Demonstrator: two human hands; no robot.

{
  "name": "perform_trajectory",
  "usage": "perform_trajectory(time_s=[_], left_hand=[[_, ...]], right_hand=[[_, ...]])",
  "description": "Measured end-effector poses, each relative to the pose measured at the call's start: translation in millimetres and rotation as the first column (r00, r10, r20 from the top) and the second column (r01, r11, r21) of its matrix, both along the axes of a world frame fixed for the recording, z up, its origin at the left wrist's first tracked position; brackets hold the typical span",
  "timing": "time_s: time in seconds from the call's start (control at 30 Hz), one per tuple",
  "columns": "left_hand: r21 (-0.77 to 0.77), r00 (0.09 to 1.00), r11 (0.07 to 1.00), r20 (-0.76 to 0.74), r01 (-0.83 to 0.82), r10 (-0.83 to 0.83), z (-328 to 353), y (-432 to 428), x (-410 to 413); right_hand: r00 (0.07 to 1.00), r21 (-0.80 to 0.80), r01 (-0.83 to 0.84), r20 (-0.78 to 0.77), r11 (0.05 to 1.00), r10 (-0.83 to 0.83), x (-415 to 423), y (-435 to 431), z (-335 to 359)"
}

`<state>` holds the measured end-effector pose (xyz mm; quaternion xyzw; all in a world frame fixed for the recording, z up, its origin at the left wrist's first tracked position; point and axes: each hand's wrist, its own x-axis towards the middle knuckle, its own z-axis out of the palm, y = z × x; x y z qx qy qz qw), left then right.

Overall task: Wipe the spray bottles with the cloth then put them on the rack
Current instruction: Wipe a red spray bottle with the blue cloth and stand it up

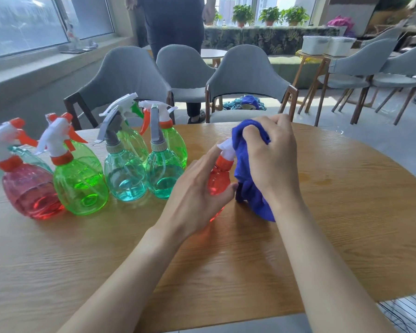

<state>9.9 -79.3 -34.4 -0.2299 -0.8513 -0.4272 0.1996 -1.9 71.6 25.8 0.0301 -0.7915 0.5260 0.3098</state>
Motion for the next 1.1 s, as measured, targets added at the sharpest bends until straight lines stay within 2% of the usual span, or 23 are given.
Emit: perform_trajectory(time_s=[0.1,0.3,0.37,0.43,0.5,0.57,0.67,0.7,0.77,0.97,1.1], left_hand=[[0.004,1.000,1.000,-0.008,-0.008,0.008,-1.2,-0.7,-1.9],[0.037,1.000,0.999,0.004,-0.001,0.001,0.8,-0.6,-3.0],[0.069,1.000,0.998,0.011,-0.012,0.011,0.2,-3.3,-1.2],[0.087,1.000,0.996,0.027,-0.016,0.014,-1.5,-5.5,-0.5],[0.093,0.999,0.995,0.038,-0.019,0.015,-1.5,-6.6,-0.8],[0.103,0.999,0.994,0.042,-0.018,0.014,0.1,-6.3,-2.1],[0.148,0.999,0.989,0.047,-0.005,-0.002,0.5,-7.5,-1.8],[0.160,0.999,0.987,0.049,-0.007,-0.001,0.2,-8.6,-1.2],[0.166,0.999,0.986,0.053,-0.007,-0.001,-1.5,-10.4,-0.5],[0.184,0.997,0.983,0.079,-0.002,-0.013,-1.4,-13.4,-2.7],[0.205,0.995,0.978,0.090,0.028,-0.047,-1.2,-17.0,-2.9]], right_hand=[[0.999,-0.077,-0.006,0.035,0.997,0.009,-3.5,4.0,-1.6],[0.999,-0.118,0.037,0.035,0.992,-0.033,-9.1,3.1,-6.3],[0.995,-0.210,0.046,0.102,0.977,-0.025,-14.3,6.2,-12.7],[0.989,-0.373,0.030,0.144,0.928,0.026,-15.1,7.9,-18.4],[0.990,-0.485,-0.016,0.114,0.874,0.081,-11.7,6.5,-18.4],[0.989,-0.452,-0.115,0.033,0.885,0.146,-6.9,0.6,-14.0],[0.978,-0.174,-0.209,-0.025,0.962,0.208,-4.3,-9.1,-15.1],[0.978,-0.124,-0.207,-0.023,0.970,0.206,-5.6,-10.8,-18.4],[0.982,-0.141,-0.185,0.000,0.973,0.186,-9.1,-11.2,-24.1],[0.964,-0.374,-0.215,0.068,0.902,0.258,-14.2,-8.5,-28.4],[0.952,-0.328,-0.273,0.042,0.904,0.303,-15.0,-8.8,-32.1]])
